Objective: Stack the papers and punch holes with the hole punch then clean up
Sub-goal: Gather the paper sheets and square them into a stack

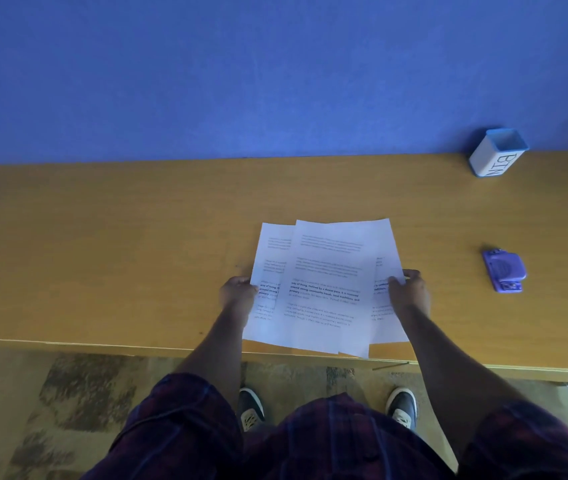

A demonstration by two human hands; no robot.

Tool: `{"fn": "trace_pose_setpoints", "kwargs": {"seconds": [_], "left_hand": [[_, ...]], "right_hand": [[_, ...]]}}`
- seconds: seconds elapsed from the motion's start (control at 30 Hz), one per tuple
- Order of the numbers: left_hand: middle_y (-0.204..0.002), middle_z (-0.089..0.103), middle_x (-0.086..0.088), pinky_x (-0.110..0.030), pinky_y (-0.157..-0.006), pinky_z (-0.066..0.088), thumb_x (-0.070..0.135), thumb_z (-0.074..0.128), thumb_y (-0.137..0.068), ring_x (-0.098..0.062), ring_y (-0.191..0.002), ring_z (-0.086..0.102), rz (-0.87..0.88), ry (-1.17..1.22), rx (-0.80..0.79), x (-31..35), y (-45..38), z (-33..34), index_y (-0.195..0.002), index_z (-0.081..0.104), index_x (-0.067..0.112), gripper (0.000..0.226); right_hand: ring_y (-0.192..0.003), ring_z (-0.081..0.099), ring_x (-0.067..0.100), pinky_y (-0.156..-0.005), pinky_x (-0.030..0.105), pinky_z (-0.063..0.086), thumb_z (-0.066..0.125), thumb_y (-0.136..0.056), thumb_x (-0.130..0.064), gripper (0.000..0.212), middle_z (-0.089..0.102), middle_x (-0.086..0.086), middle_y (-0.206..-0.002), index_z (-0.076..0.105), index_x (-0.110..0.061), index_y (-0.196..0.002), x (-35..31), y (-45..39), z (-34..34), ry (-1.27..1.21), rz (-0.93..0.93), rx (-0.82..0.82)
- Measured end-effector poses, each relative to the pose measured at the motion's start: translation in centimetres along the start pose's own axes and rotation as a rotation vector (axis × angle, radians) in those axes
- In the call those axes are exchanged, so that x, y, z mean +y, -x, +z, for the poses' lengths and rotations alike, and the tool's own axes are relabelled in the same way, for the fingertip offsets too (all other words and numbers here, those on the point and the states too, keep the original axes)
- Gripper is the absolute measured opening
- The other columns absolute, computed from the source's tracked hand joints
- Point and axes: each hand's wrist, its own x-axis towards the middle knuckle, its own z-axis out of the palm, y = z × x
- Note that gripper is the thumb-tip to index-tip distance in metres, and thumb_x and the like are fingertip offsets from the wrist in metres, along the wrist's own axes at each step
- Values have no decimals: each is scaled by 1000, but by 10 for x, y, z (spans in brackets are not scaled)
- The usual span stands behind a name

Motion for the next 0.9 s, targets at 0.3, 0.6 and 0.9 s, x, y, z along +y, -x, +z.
{"fn": "trace_pose_setpoints", "kwargs": {"seconds": [0.3, 0.6, 0.9], "left_hand": [[-102, 73, -11, -27, -72, 50, -2, 54, -87, -22, -83, 63, 10, -12, 9, 7, 8, 21, -117, 69, 7, 35], [-108, 73, -3, -22, -60, 45, 15, 60, -86, -24, -83, 68, 327, -514, -43, 17, 24, 26, -109, 75, 12, 28], [-131, 66, -11, -36, -92, 55, 26, 65, -92, -29, -115, 65, 374, -606, -124, 19, 21, 40, -127, 66, 2, 42]], "right_hand": [[-111, 60, 37, -89, 42, 50, 61, -91, -32, 47, 54, 13, -132, 53, -10, -132, -3, 3, 5, 124, -24, -39], [-123, 50, 35, -101, 43, 44, 57, -91, -41, 49, 55, 13, -132, 57, -13, -132, -9, 13, 6, 371, -102, -8], [-114, 58, 35, -91, 39, 49, 58, -92, -43, 47, 57, 13, -127, 60, -12, -128, -17, 13, 11, 326, -150, -83]]}}
